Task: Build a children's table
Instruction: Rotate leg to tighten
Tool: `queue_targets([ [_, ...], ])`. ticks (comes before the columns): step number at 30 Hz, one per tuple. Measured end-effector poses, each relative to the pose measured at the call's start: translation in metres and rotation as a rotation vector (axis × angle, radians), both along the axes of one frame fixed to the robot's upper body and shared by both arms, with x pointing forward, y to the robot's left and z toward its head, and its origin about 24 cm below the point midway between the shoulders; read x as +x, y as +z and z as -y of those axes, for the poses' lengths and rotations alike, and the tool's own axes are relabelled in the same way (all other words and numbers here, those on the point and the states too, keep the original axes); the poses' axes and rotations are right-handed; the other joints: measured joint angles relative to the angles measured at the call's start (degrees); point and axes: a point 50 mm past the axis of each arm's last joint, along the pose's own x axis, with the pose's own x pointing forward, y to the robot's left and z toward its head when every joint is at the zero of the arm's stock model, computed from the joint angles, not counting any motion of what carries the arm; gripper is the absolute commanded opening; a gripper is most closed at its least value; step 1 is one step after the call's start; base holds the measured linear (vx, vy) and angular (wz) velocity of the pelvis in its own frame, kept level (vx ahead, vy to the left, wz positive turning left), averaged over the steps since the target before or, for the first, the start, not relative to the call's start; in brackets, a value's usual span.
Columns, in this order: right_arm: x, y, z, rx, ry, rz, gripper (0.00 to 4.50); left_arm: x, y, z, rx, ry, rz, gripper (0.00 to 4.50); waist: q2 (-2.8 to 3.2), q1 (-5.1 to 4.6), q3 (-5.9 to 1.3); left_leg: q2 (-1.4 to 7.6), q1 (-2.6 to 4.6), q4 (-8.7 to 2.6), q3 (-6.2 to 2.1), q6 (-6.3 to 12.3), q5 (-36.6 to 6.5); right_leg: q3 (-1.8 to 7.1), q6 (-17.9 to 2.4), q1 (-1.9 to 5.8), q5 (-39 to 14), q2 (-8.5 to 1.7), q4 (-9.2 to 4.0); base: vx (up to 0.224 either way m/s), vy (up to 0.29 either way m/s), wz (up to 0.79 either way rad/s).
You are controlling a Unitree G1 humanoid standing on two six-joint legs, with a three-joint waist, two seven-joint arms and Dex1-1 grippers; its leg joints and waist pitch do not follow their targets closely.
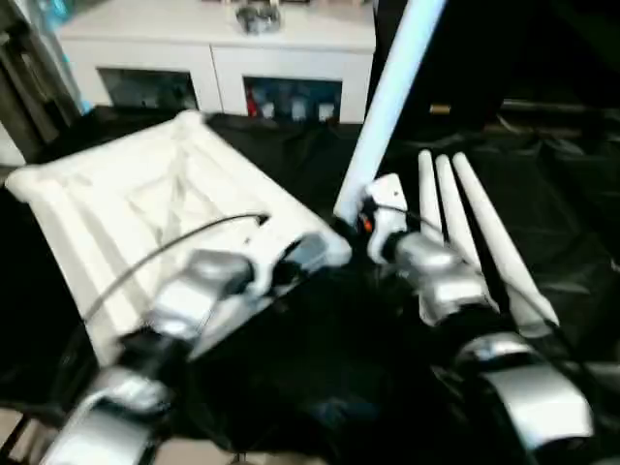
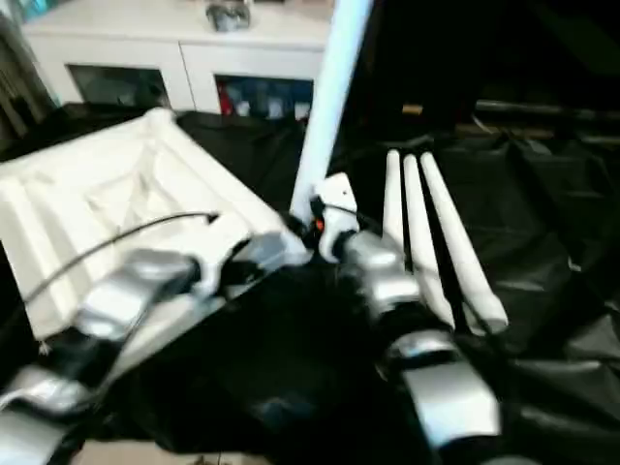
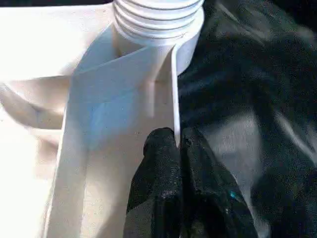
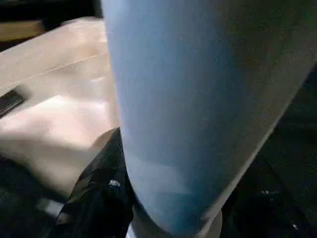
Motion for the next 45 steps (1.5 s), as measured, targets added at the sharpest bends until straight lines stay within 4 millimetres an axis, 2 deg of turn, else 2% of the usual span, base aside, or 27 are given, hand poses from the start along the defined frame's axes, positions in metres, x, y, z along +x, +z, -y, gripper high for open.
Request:
queue_targets([
  [4,-0.008,0.002,0.005,-0.034,0.167,0.005,1.88,-0.005,0.003,-0.01,0.016,-0.097,-0.01,0.0,-0.03,0.41,0.02,0.0,-0.06,0.03,0.01,0.05,-0.04,-0.1,-0.22,0.04,-0.13,-0.04,-0.05,0.0,0.0,0.0],
  [8,-0.019,0.004,0.012,-0.057,0.323,0.005,1.88,-0.013,0.003,-0.017,0.022,-0.173,-0.037,0.0,-0.05,1.53,0.01,0.03,-0.03,0.04,0.02,0.06,-0.04,-0.15,-0.23,0.08,-0.14,-0.05,-0.06,0.0,0.0,0.0],
  [14,-0.033,0.003,0.017,-0.069,0.438,0.001,1.88,-0.022,0.001,-0.024,0.01,-0.238,-0.075,0.0,-0.05,1.85,0.01,0.1,0.03,0.04,0.02,0.04,-0.03,-0.28,-0.24,0.19,-0.14,-0.08,-0.03,0.0,0.0,0.0],
  [20,-0.037,0.003,0.014,-0.06,0.465,-0.011,1.88,-0.024,0.001,-0.026,0.012,-0.257,-0.083,0.0,-0.05,1.78,0.01,0.11,0.04,0.04,0.02,0.03,-0.03,-0.33,-0.25,0.19,-0.14,-0.1,0.04,0.0,0.0,0.0],
  [24,-0.03,-0.003,0.006,-0.023,0.332,-0.001,1.88,-0.02,-0.001,-0.024,0.019,-0.201,-0.065,0.0,-0.07,1.35,-0.03,0.13,0.32,0.03,0.02,0.0,-0.02,-0.33,-0.28,0.35,-0.11,-0.1,0.14,0.0,0.0,0.0],
  [26,-0.024,-0.005,0.002,-0.017,0.234,0.004,1.88,-0.016,-0.003,-0.021,0.018,-0.151,-0.054,0.0,-0.08,0.97,0.03,0.12,0.72,-0.02,0.02,-0.02,-0.03,-0.31,-0.35,0.58,-0.06,-0.11,0.13,0.0,0.0,0.0],
  [27,-0.018,-0.007,0.001,-0.01,0.132,-0.002,1.88,-0.011,-0.005,-0.016,0.019,-0.1,-0.043,0.0,-0.14,0.7,0.14,0.12,1.03,-0.03,0.01,-0.03,-0.03,-0.32,-0.31,0.79,-0.09,-0.13,0.12,-0.051,0.002,-0.07],
  [30,-0.01,-0.009,-0.001,-0.006,-0.027,-0.006,1.88,-0.005,-0.006,-0.004,0.016,-0.03,-0.022,0.0,-0.21,0.09,0.27,0.1,1.1,-0.16,-0.01,-0.03,-0.04,-0.4,0.12,0.75,-0.35,-0.22,0.02,-0.034,0.001,-0.04],
  [35,0.003,-0.012,-0.014,0.019,-0.282,-0.047,1.88,0.004,-0.006,0.019,0.024,0.139,-0.009,0.0,-0.15,-0.31,0.36,0.07,1.03,-0.18,-0.02,-0.03,-0.04,-0.41,0.12,0.51,-0.34,-0.24,-0.04,0.0,0.0,0.0],
  [39,0.006,-0.012,-0.015,0.02,-0.358,-0.052,1.88,0.004,-0.007,0.03,0.011,0.178,-0.007,0.0,-0.19,-0.24,0.31,0.05,1.02,-0.18,-0.02,-0.03,-0.04,-0.44,0.11,0.4,-0.34,-0.28,-0.05,0.0,0.0,0.0],
  [45,0.006,-0.013,-0.018,0.012,-0.372,-0.059,1.88,0.004,-0.009,0.03,0.013,0.194,-0.013,0.0,-0.23,-0.25,0.05,0.05,1.12,-0.27,-0.03,-0.03,-0.04,-0.48,0.1,0.23,-0.33,-0.28,-0.05,0.0,0.0,0.0],
])
